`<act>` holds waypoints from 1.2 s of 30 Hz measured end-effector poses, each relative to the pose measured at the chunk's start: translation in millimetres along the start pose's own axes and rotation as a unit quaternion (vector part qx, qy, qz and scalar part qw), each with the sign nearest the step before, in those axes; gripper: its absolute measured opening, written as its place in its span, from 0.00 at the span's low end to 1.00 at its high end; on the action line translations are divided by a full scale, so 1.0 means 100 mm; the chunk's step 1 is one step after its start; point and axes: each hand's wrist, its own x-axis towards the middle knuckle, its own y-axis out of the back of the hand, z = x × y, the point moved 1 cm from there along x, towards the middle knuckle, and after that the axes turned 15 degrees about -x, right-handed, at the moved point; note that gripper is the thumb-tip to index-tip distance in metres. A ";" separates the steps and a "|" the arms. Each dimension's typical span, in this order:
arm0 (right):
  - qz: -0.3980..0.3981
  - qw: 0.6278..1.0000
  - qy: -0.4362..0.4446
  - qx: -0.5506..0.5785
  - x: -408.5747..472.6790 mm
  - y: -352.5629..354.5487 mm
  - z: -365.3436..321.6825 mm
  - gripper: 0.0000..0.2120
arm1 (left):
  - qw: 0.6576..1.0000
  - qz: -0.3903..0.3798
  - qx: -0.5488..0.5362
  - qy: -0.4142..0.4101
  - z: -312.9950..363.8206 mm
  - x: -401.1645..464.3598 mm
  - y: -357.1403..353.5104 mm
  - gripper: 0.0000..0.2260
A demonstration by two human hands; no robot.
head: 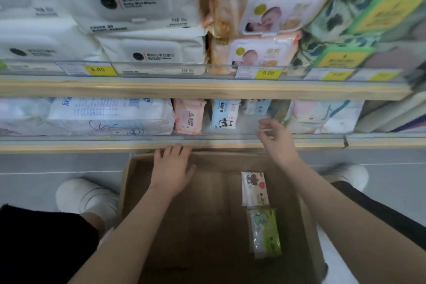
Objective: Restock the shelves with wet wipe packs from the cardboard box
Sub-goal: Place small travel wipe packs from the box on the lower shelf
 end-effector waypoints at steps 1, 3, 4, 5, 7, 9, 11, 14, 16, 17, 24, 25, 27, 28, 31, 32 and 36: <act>0.006 1.000 0.007 -0.014 -0.15 0.08 0.06 0.12 | 1.000 0.009 -0.016 -0.007 0.09 -0.02 -0.01 0.19; 0.017 0.999 0.004 -0.029 -0.43 0.22 0.24 0.11 | 0.998 0.027 -0.055 -0.028 0.29 -0.05 -0.03 0.17; 0.021 0.999 -0.001 -0.033 -0.55 0.28 0.34 0.10 | 0.996 0.035 -0.072 -0.043 0.41 -0.07 -0.05 0.16; 0.025 0.999 -0.008 -0.041 -0.67 0.32 0.45 0.10 | 0.994 0.040 -0.086 -0.062 0.54 -0.10 -0.07 0.15; 0.028 0.998 -0.028 -0.058 -0.88 0.36 0.68 0.09 | 0.987 0.038 -0.115 -0.101 0.76 -0.15 -0.15 0.14; 0.023 0.996 -0.055 -0.064 -1.06 0.34 0.88 0.10 | 0.981 0.000 -0.150 -0.119 0.96 -0.22 -0.29 0.16; 0.016 0.995 -0.081 -0.057 -1.20 0.24 1.02 0.12 | 0.977 -0.055 -0.175 -0.110 1.07 -0.30 -0.49 0.16; 0.008 0.994 -0.107 -0.025 -1.30 0.01 1.15 0.18 | 0.969 -0.125 -0.199 -0.081 1.15 -0.44 -0.77 0.15; 0.007 0.992 -0.126 0.007 -1.32 -0.12 1.20 0.19 | 0.963 -0.158 -0.209 -0.062 1.16 -0.53 -0.93 0.16; 0.011 0.991 -0.131 0.014 -1.32 -0.17 1.21 0.19 | 0.961 -0.173 -0.210 -0.050 1.16 -0.56 -1.00 0.16; 0.034 0.992 -0.123 0.019 -1.31 -0.29 1.27 0.18 | 0.939 -0.221 -0.244 0.096 1.21 -0.58 -1.57 0.22; 0.035 0.991 -0.125 0.020 -1.31 -0.29 1.27 0.18 | 0.932 -0.223 -0.263 0.114 1.23 -0.57 -1.65 0.22; 0.040 0.991 -0.126 0.018 -1.31 -0.31 1.27 0.18 | 0.919 -0.226 -0.295 0.134 1.26 -0.56 -1.78 0.23; 0.041 0.991 -0.126 0.014 -1.30 -0.31 1.27 0.18 | 0.916 -0.222 -0.304 0.139 1.29 -0.55 -1.83 0.23; 0.042 0.991 -0.125 0.010 -1.30 -0.31 1.27 0.19 | 0.908 -0.194 -0.335 0.160 1.33 -0.53 -1.88 0.20; 0.043 0.992 -0.122 0.004 -1.29 -0.30 1.26 0.19 | 0.904 -0.185 -0.347 0.165 1.32 -0.52 -1.87 0.20; 0.055 0.992 -0.113 -0.021 -1.30 -0.26 1.22 0.19 | 0.894 -0.157 -0.380 0.180 1.16 -0.57 -1.72 0.19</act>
